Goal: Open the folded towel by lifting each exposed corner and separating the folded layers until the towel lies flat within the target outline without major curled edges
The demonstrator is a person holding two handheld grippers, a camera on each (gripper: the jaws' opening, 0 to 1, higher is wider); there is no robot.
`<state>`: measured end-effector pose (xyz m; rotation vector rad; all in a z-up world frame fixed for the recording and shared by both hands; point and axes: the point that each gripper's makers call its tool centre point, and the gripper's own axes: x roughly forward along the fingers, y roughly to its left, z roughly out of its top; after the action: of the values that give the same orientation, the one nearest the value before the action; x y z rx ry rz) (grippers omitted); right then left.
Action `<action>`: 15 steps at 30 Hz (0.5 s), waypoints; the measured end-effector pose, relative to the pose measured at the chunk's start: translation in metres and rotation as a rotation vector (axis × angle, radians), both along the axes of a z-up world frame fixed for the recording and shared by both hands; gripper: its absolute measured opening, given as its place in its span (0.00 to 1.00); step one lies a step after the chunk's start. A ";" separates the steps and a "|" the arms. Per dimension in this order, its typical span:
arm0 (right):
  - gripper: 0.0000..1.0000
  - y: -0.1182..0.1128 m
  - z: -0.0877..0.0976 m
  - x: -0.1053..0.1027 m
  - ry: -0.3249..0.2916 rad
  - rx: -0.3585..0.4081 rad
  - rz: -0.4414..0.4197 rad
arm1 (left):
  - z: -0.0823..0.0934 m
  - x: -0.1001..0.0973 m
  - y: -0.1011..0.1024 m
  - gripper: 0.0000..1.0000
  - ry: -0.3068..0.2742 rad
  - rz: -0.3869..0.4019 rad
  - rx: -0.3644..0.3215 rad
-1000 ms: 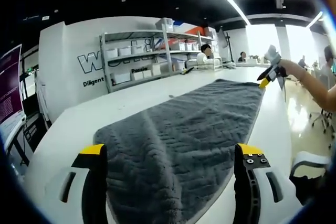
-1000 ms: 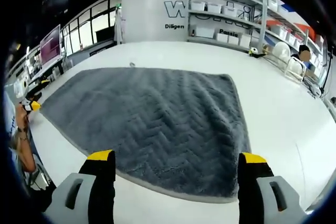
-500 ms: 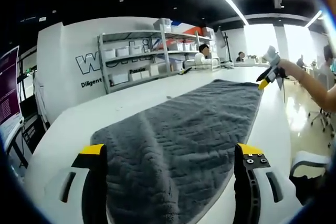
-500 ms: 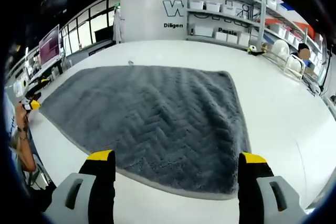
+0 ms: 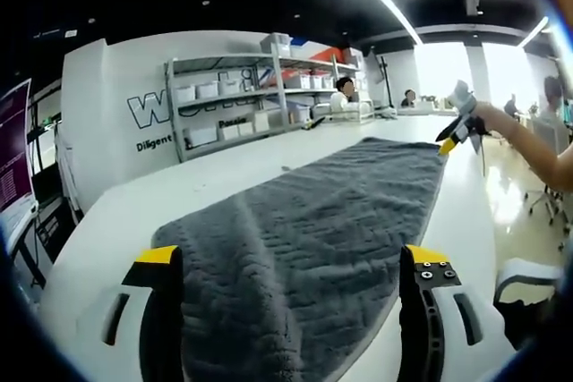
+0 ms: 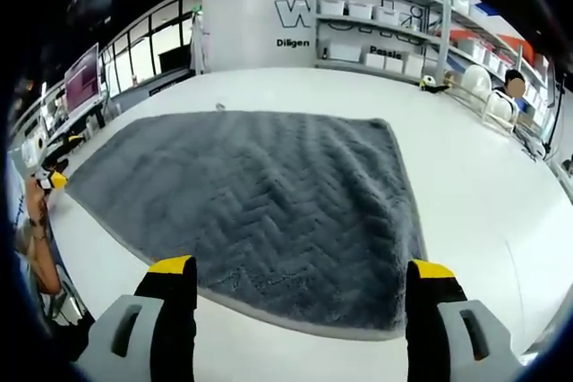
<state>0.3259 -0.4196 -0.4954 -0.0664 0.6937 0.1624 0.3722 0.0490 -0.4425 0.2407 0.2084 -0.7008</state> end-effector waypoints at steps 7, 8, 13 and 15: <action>0.99 0.004 0.001 0.000 -0.001 -0.001 0.004 | 0.001 0.000 0.000 0.99 -0.002 0.000 -0.006; 0.99 0.005 0.001 0.000 -0.003 0.000 0.002 | 0.002 0.000 0.001 0.99 -0.003 0.001 -0.008; 0.99 0.009 -0.004 -0.004 0.003 0.000 0.002 | 0.004 0.000 0.000 0.99 -0.006 0.002 -0.012; 0.99 0.006 -0.004 -0.003 0.006 0.002 0.003 | 0.004 0.000 0.000 0.99 -0.006 0.001 -0.012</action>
<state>0.3227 -0.4137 -0.4990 -0.0653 0.6999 0.1657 0.3719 0.0492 -0.4387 0.2308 0.1985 -0.6997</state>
